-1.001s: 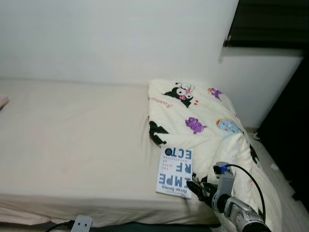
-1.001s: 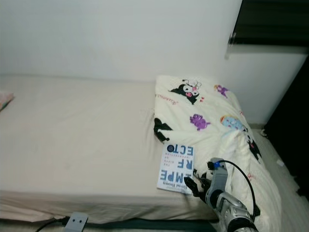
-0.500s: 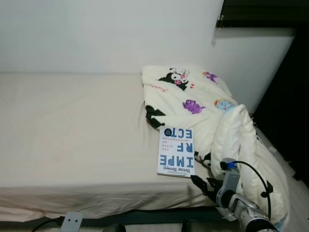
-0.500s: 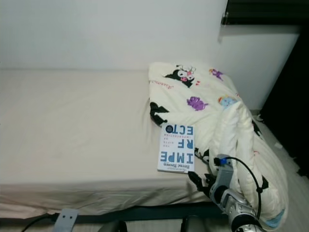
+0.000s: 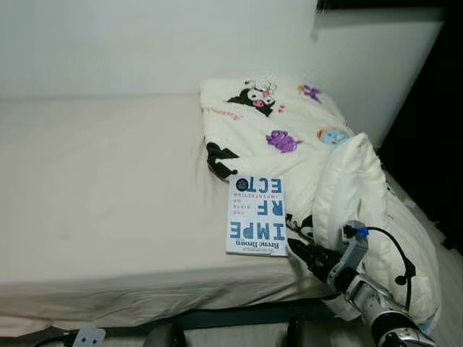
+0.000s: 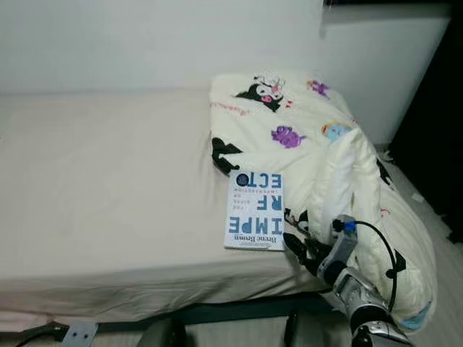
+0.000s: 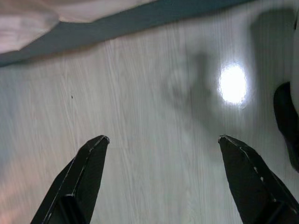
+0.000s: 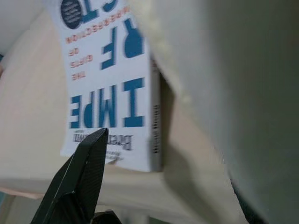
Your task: Clean up the room
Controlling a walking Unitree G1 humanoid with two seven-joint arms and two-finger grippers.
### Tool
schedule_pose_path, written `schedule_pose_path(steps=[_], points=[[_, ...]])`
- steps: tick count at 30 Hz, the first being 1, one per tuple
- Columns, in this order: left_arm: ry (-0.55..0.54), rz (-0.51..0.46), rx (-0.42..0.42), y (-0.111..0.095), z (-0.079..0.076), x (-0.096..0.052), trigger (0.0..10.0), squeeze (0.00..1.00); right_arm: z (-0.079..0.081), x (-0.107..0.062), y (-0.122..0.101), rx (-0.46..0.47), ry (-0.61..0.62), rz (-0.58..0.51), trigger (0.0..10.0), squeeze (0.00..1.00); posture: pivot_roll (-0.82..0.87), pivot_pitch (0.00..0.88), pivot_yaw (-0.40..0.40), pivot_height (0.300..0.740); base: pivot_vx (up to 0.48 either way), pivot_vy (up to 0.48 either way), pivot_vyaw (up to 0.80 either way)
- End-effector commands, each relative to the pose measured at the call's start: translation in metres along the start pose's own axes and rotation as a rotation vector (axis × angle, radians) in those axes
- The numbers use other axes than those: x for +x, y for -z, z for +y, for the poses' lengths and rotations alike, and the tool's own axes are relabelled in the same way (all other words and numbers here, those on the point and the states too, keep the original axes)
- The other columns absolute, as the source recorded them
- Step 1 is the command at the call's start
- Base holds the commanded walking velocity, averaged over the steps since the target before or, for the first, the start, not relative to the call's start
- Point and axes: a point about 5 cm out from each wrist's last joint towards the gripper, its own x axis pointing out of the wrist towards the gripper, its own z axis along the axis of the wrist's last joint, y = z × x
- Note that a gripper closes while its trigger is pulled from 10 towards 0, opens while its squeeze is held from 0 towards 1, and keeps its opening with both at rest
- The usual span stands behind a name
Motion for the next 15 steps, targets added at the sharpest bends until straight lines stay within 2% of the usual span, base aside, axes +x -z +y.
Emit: schedule_pose_path(steps=[1,5,7,8,9,10,15], points=[[-0.011,0.012,0.016,0.007,0.008,-0.002,10.0,0.00,-0.001,-0.001,0.001,0.002,0.008,0.006,10.0,0.00,0.15,0.128,0.012,0.496,0.000,0.000,0.00],[-0.017,0.013,0.021,0.016,0.013,-0.005,10.0,0.00,0.006,0.003,0.001,0.002,-0.060,0.015,10.0,0.00,0.17,0.163,0.011,0.492,0.000,0.000,0.00],[-0.023,0.014,0.024,0.020,0.015,-0.007,10.0,0.00,0.018,0.010,0.001,-0.006,-0.149,0.034,10.0,0.00,0.17,0.174,0.010,0.492,0.000,0.000,0.00],[-0.023,0.014,0.024,0.020,0.015,-0.007,10.0,0.00,0.018,0.010,0.001,-0.006,-0.149,0.034,10.0,0.00,0.17,0.174,0.010,0.492,0.000,0.000,0.00],[-0.027,0.013,0.025,0.023,0.017,-0.008,10.0,0.00,0.032,0.020,0.003,-0.023,-0.226,0.059,10.0,0.00,0.18,0.189,0.007,0.492,0.000,0.000,0.00],[-0.028,0.012,0.025,0.023,0.017,-0.009,10.0,0.00,0.037,0.024,0.003,-0.032,-0.246,0.066,10.0,0.00,0.18,0.195,0.005,0.492,0.000,0.000,0.00],[-0.025,0.008,0.025,0.026,0.017,-0.010,10.0,0.00,0.045,0.032,0.004,-0.047,-0.238,0.063,10.0,0.00,0.18,0.214,0.004,0.492,0.000,0.000,0.00]])
